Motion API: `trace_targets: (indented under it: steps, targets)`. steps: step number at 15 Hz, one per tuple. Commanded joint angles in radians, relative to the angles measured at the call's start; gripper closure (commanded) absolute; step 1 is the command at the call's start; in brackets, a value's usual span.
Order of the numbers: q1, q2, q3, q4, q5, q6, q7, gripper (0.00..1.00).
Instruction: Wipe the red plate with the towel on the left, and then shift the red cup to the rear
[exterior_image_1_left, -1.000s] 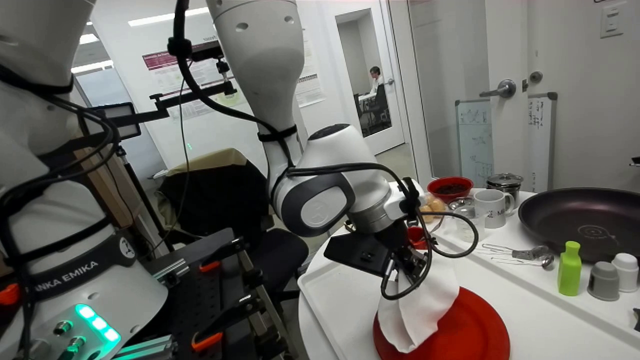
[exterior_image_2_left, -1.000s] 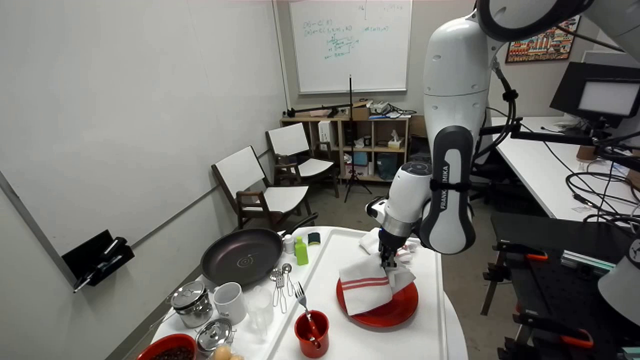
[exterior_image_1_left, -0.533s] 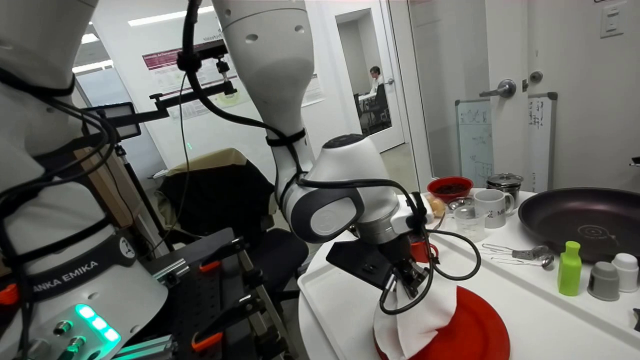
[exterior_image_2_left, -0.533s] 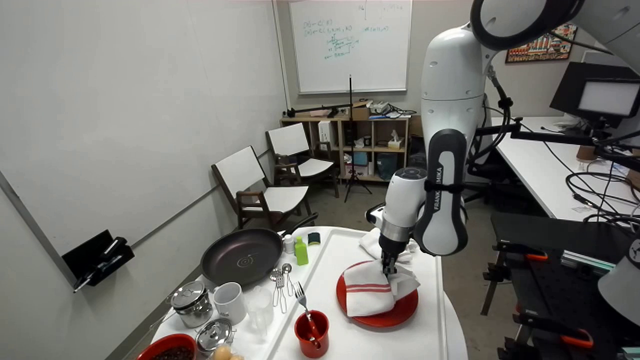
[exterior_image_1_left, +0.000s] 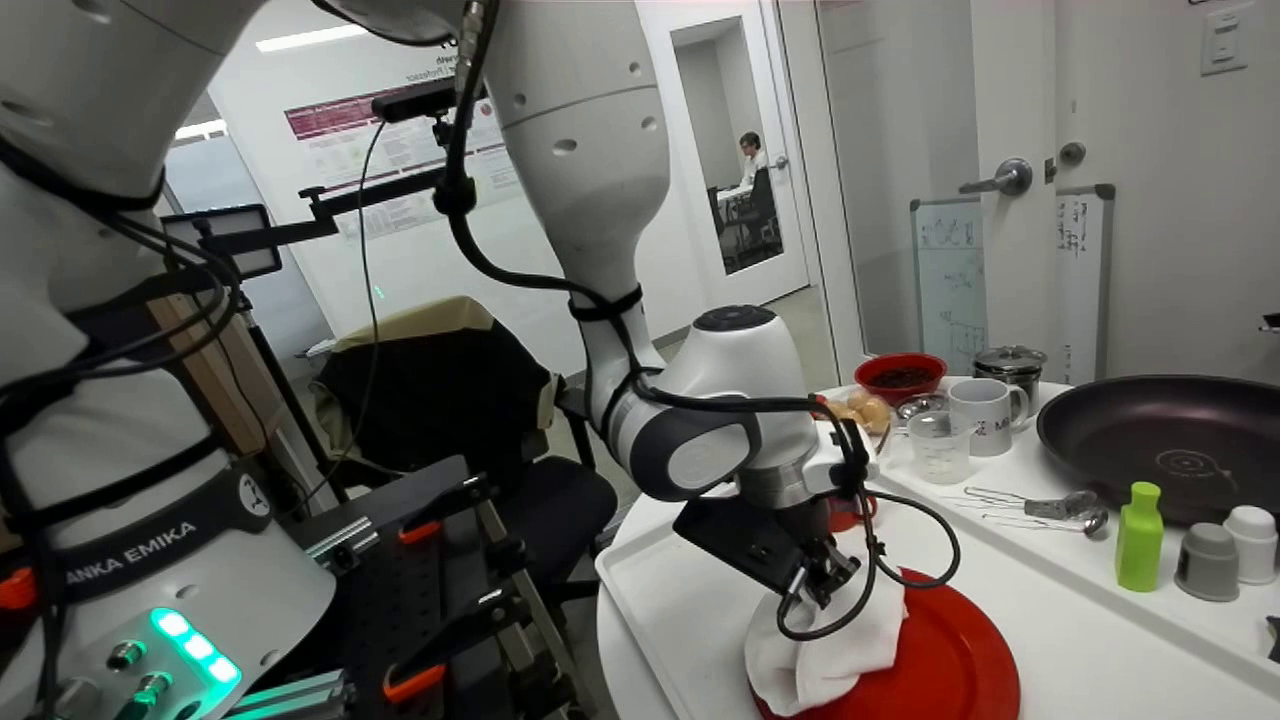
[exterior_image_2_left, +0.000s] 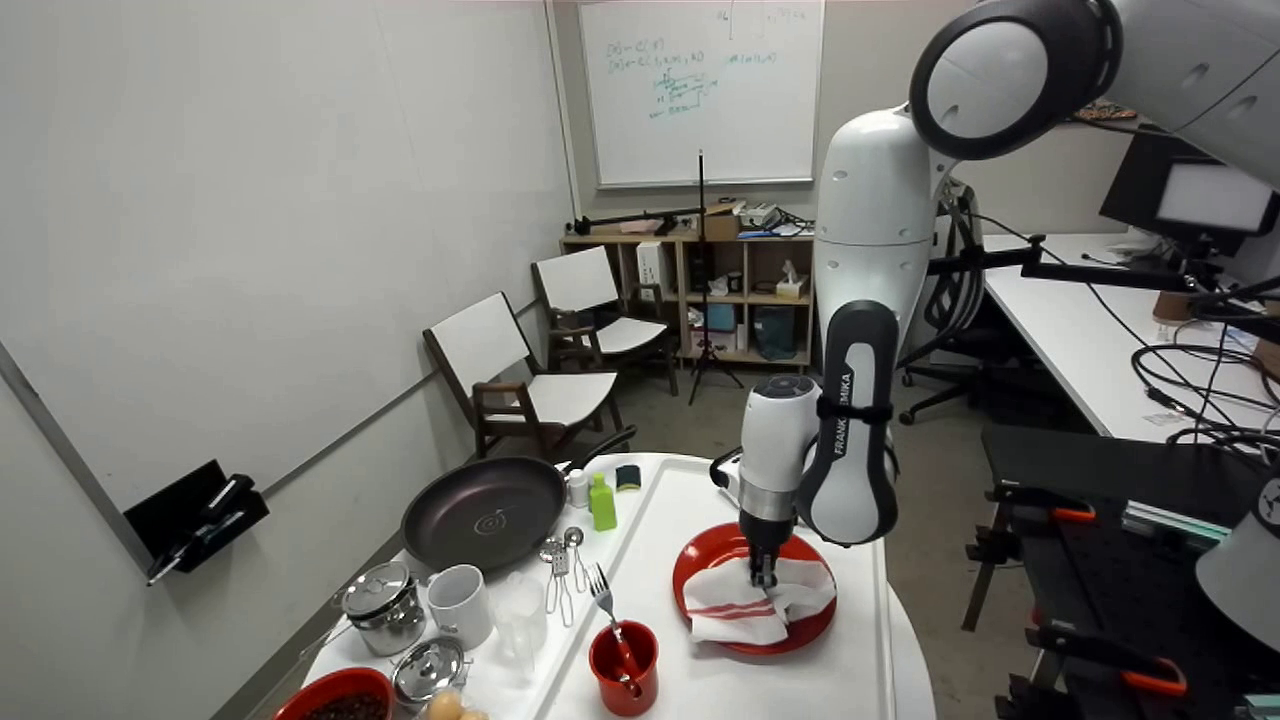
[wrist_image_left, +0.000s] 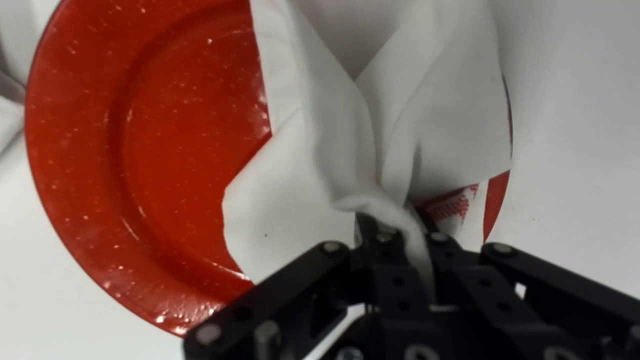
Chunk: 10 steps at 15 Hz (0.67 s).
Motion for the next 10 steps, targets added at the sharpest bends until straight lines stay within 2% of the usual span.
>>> trace_targets:
  steps: [1,6,10]
  targets:
    - [-0.009,0.086,0.024,0.124,0.0,-0.077,0.014,0.99]
    - [-0.009,0.147,0.04,0.227,0.009,-0.151,0.007,0.99]
    - [-0.067,0.141,0.066,0.272,0.026,-0.175,-0.004,0.99]
